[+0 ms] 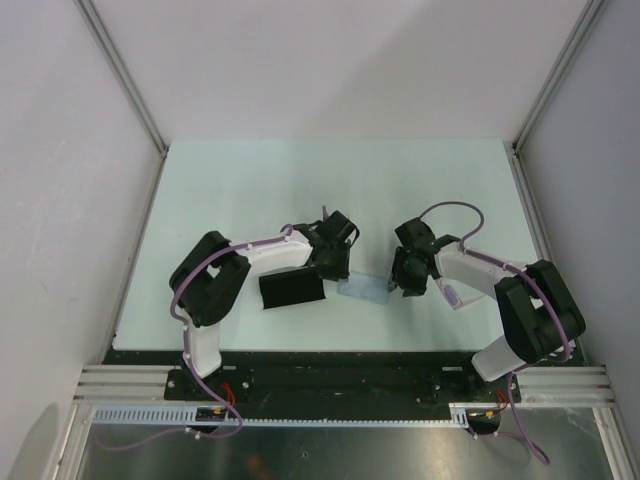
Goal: Organize the sunglasses
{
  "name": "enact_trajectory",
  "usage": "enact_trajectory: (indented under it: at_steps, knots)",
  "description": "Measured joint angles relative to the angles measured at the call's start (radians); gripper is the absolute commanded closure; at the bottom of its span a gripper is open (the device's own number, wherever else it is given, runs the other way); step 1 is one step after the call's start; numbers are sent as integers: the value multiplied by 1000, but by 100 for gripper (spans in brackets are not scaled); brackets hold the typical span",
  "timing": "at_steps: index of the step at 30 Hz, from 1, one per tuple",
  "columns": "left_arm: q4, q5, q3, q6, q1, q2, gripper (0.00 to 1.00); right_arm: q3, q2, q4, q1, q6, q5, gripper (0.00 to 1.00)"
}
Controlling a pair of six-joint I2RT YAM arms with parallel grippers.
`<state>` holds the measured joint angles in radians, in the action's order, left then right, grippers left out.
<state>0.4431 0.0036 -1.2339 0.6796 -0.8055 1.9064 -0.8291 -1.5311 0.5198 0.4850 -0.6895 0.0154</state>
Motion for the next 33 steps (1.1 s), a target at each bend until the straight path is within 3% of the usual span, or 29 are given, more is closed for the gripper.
enact_trajectory:
  at_steps: [13, 22, 33]
  knots:
    - [-1, 0, 0, 2, 0, 5, 75, 0, -8, -32, 20, -3, -9, 54]
    - [0, -7, 0, 2, 0, 5, 80, -3, -28, -84, 27, -2, 10, 74]
    - [0, -9, 2, 2, 0, 6, 80, -7, -49, -120, 29, -3, 38, 81]
